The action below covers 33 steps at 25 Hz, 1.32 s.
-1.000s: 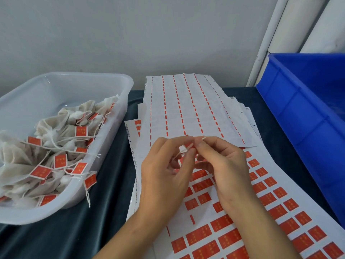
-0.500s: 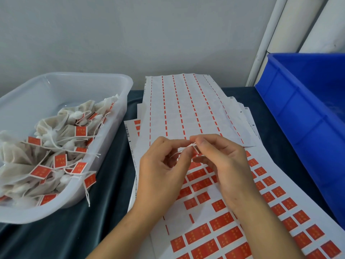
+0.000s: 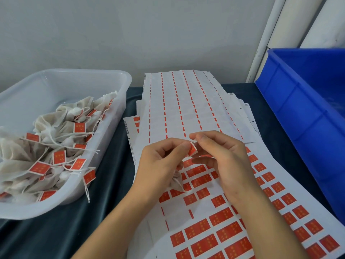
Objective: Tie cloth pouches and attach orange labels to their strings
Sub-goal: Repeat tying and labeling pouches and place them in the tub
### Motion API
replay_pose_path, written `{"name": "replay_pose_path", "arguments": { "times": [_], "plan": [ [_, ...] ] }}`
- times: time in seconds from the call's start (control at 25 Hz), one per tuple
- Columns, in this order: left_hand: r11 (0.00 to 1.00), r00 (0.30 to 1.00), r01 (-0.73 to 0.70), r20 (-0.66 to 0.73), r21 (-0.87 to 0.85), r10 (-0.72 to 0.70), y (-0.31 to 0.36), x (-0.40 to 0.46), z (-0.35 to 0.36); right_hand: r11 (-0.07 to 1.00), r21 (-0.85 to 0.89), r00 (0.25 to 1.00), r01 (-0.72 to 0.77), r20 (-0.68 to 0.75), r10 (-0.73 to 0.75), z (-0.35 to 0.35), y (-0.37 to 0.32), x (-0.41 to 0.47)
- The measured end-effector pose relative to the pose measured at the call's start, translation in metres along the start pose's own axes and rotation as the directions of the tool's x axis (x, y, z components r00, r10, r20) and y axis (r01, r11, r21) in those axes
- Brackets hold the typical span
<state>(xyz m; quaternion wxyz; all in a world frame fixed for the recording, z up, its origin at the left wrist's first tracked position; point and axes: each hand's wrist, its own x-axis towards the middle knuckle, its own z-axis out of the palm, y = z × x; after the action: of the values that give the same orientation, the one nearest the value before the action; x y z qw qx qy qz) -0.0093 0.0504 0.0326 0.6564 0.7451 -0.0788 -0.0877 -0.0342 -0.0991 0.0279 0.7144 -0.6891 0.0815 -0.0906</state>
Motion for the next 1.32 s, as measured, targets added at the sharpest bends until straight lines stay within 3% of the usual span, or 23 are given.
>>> {"name": "replay_pose_path", "arguments": {
  "times": [1.12, 1.32],
  "plan": [
    [0.998, 0.998, 0.057, 0.036, -0.006, -0.056, 0.0028, 0.0019, -0.0009, 1.000, -0.009, 0.999, -0.028, -0.047, 0.027, -0.0003, -0.0001, 0.0004],
    [0.998, 0.998, 0.063, 0.000, -0.013, -0.063, 0.0009, 0.0020, 0.0003, 1.000, -0.007, 1.000, -0.014, -0.001, 0.014, -0.0017, 0.0017, 0.0006]
  ]
}}
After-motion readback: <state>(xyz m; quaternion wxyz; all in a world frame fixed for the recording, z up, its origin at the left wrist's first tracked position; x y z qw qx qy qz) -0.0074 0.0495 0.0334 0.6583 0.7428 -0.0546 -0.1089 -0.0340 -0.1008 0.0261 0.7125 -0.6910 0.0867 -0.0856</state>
